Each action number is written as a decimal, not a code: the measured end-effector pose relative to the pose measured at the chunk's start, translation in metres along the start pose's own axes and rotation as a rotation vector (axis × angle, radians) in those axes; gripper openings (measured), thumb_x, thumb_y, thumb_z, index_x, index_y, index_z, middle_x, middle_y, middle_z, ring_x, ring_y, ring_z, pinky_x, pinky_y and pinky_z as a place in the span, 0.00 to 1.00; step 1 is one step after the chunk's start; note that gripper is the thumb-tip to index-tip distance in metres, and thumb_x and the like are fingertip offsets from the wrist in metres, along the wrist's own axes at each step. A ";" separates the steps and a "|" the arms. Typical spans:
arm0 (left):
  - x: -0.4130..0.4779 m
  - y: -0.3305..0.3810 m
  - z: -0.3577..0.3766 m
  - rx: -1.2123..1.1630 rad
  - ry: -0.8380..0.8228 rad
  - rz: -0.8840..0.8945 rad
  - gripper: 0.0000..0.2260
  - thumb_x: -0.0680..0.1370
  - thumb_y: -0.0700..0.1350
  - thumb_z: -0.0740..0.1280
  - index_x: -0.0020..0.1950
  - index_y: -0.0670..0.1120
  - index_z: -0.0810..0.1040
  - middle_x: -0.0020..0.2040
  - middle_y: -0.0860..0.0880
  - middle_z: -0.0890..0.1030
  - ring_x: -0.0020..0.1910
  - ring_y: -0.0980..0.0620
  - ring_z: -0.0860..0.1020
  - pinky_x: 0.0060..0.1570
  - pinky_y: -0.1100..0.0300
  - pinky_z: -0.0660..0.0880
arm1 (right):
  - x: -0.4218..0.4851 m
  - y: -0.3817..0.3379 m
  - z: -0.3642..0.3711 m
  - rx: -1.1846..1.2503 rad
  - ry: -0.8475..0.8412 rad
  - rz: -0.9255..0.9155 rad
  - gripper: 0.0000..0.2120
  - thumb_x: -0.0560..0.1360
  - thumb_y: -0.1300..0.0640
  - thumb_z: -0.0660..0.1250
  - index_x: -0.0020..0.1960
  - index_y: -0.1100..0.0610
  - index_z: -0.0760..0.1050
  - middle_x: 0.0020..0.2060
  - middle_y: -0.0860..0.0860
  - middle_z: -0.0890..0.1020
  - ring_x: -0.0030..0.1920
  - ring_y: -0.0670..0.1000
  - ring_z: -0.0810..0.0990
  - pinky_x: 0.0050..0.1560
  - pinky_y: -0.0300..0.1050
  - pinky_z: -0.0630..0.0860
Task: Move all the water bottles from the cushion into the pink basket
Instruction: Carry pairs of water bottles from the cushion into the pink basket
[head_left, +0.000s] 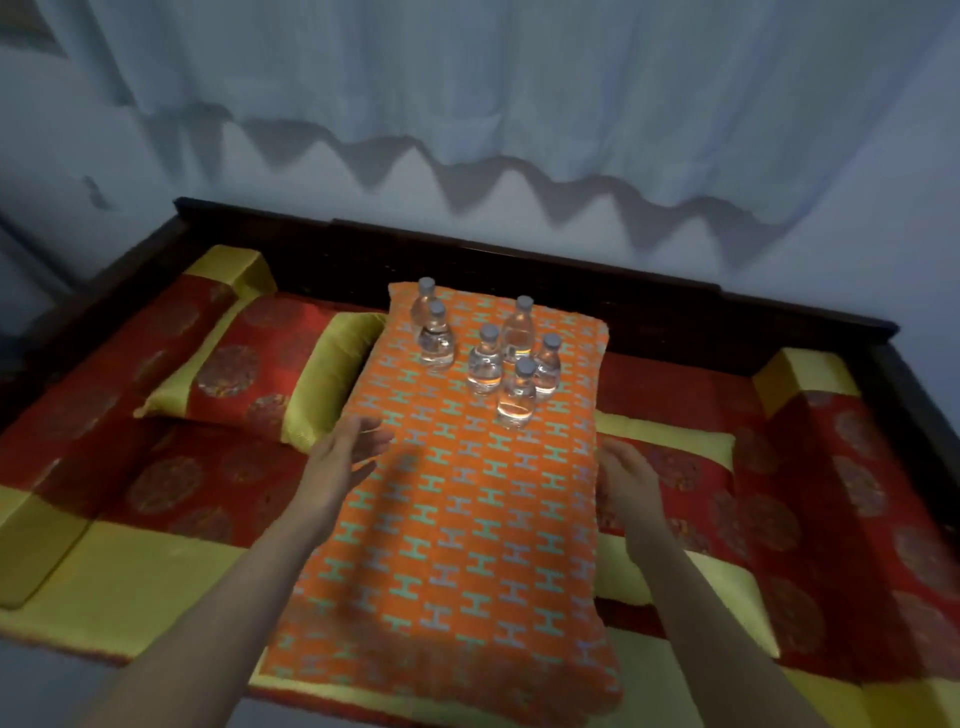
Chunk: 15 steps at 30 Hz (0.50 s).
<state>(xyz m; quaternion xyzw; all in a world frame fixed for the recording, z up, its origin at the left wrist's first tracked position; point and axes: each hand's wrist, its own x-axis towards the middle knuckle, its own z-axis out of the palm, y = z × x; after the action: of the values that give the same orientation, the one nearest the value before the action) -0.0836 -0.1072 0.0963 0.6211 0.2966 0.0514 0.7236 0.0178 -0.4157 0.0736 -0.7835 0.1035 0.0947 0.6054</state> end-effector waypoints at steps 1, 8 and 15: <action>0.023 0.003 0.008 -0.018 -0.029 -0.020 0.17 0.82 0.54 0.54 0.57 0.46 0.78 0.57 0.43 0.82 0.58 0.48 0.79 0.63 0.48 0.70 | 0.011 -0.001 0.009 0.006 0.002 -0.004 0.14 0.75 0.52 0.68 0.60 0.52 0.78 0.55 0.54 0.82 0.50 0.52 0.81 0.45 0.45 0.78; 0.127 0.008 0.050 -0.085 -0.114 -0.099 0.16 0.82 0.52 0.57 0.61 0.44 0.75 0.55 0.45 0.83 0.53 0.53 0.80 0.55 0.56 0.72 | 0.086 -0.007 0.071 -0.107 0.008 -0.041 0.21 0.71 0.61 0.73 0.63 0.56 0.75 0.57 0.54 0.79 0.60 0.54 0.78 0.59 0.50 0.75; 0.214 -0.015 0.080 -0.005 -0.150 -0.092 0.08 0.78 0.50 0.66 0.53 0.47 0.80 0.50 0.50 0.83 0.53 0.51 0.79 0.48 0.60 0.75 | 0.143 0.006 0.111 -0.275 -0.007 -0.077 0.31 0.72 0.58 0.73 0.72 0.59 0.66 0.67 0.54 0.73 0.66 0.53 0.71 0.60 0.46 0.70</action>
<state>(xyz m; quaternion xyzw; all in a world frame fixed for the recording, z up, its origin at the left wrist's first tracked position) 0.1263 -0.0851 0.0086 0.6070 0.2698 -0.0279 0.7470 0.1512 -0.3161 0.0009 -0.8622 0.0572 0.0874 0.4958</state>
